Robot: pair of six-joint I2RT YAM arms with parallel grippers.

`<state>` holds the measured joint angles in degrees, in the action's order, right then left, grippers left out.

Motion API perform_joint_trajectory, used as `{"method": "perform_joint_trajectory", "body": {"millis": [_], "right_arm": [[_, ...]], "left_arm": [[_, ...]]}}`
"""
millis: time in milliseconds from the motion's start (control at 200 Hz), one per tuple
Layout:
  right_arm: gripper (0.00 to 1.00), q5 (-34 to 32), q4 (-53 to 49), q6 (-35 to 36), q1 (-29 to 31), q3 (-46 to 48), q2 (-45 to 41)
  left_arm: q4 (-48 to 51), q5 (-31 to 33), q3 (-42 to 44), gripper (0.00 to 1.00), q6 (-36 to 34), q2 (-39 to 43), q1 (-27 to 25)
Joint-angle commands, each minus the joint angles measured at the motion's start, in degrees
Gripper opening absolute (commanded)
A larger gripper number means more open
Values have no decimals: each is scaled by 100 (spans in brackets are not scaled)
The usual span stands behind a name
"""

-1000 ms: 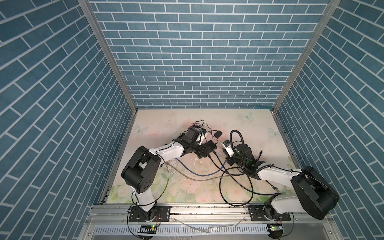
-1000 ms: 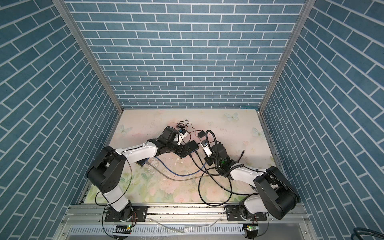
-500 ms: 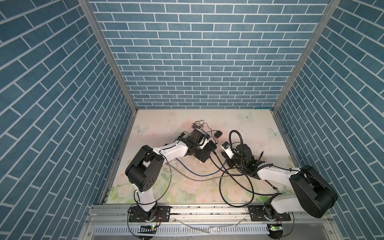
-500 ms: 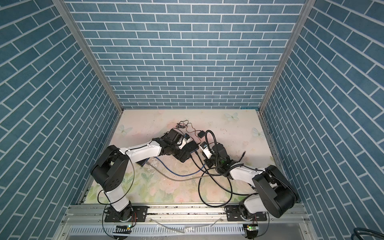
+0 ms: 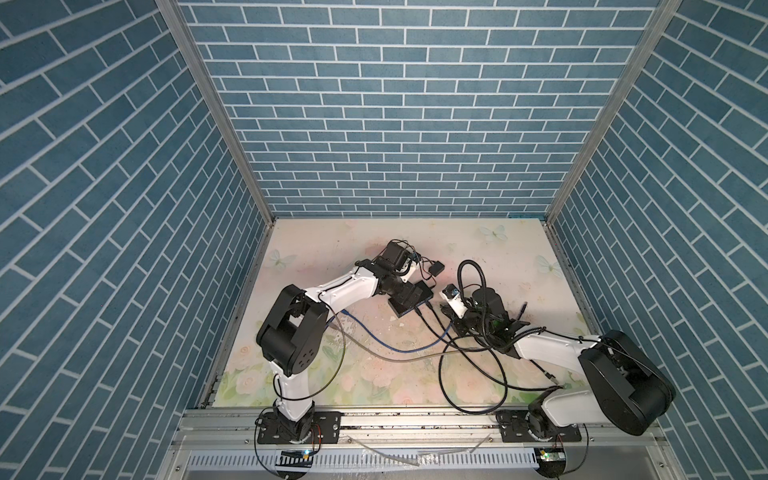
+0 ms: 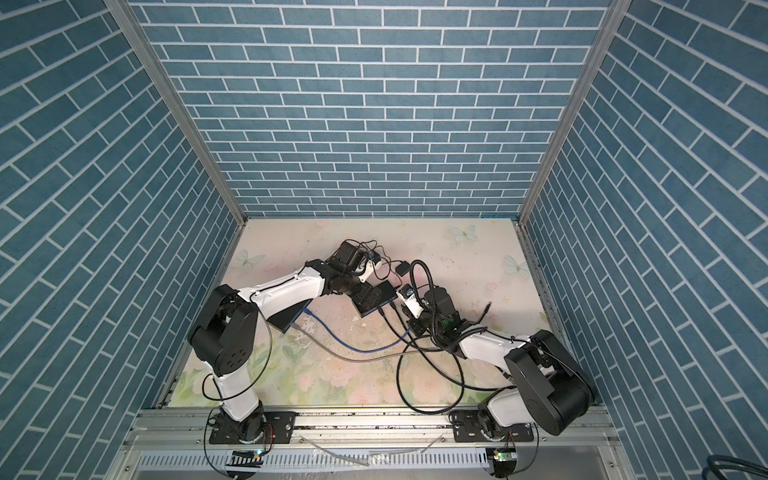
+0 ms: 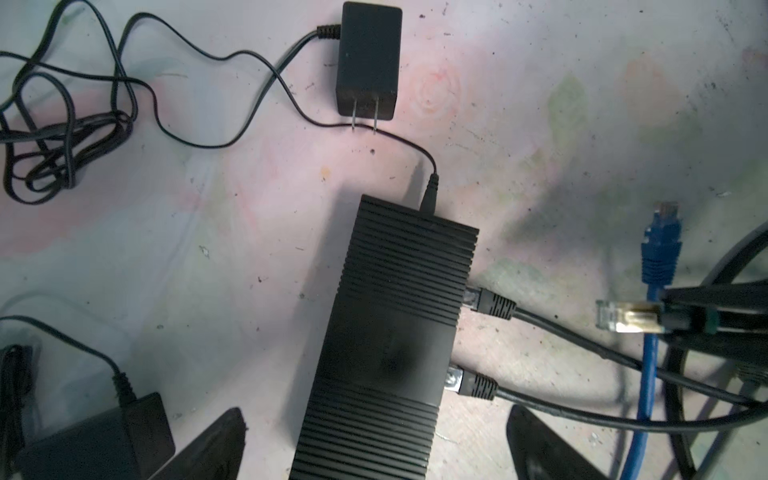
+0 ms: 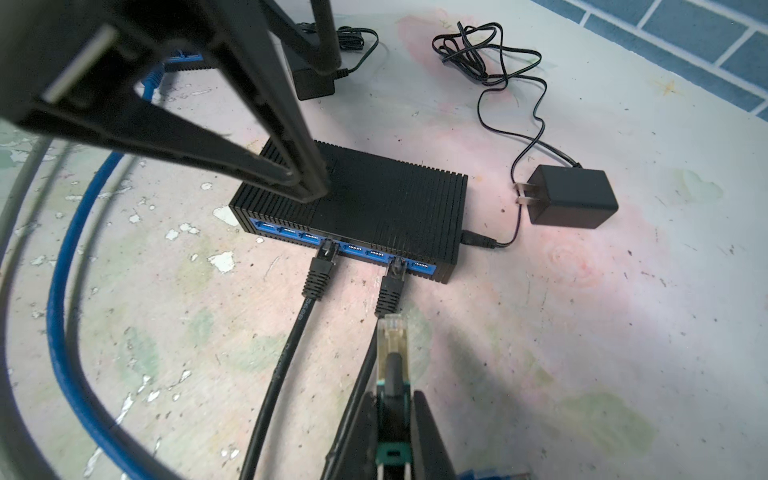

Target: Insert the plug into the switch port

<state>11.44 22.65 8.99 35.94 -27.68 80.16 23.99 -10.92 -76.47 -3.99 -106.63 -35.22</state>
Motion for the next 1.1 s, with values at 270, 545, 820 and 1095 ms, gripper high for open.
{"method": "perform_joint_trajectory", "body": {"millis": [270, 545, 820, 1095], "right_arm": [[0, -14, 124, -169, 75, -27, -69], [0, -22, 207, -232, 86, 78, -132], [0, 14, 271, -284, 97, 193, -251], [0, 9, 295, -258, 139, 233, -239]], "left_arm": [[932, -191, -1131, 97, -273, -900, -35], [1380, 213, -1758, 95, -423, -1444, -341], [1919, 766, -2262, 92, -548, -1867, -503], [2075, 1017, -2316, 90, -549, -1941, -510]]}}
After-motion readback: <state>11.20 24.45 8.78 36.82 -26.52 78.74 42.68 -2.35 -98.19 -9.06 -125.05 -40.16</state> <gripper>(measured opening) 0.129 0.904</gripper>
